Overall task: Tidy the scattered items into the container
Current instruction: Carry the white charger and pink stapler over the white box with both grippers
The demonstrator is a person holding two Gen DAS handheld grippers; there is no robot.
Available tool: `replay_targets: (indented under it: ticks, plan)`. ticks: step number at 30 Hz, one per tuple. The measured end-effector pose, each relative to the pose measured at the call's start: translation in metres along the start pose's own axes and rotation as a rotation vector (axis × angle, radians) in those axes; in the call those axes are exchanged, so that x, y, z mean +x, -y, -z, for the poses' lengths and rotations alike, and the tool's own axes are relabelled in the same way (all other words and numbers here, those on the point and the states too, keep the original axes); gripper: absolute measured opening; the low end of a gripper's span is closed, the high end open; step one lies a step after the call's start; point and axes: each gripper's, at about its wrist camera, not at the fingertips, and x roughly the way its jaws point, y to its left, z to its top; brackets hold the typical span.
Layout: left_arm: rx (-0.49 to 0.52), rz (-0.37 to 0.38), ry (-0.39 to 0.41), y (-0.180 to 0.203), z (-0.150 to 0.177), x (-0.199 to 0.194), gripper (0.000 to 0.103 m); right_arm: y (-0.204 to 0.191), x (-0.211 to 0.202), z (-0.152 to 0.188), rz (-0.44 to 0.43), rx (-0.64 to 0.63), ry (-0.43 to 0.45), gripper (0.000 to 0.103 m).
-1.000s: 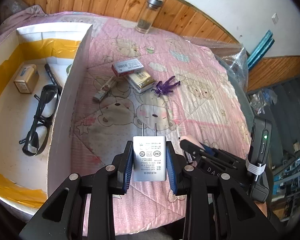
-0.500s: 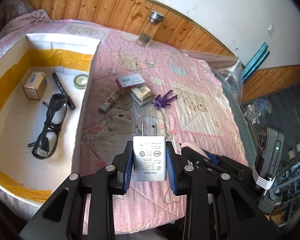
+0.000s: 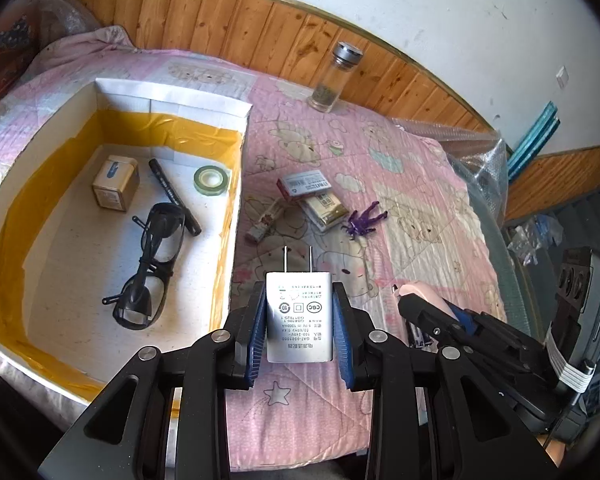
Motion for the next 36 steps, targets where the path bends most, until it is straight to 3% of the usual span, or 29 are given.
replay_targets:
  ticks: [36]
  plan:
    - [-0.130, 0.042, 0.083, -0.063, -0.015, -0.041, 0.031, -0.075, 0.001, -0.033, -0.042, -0.122, 0.009, 0.027]
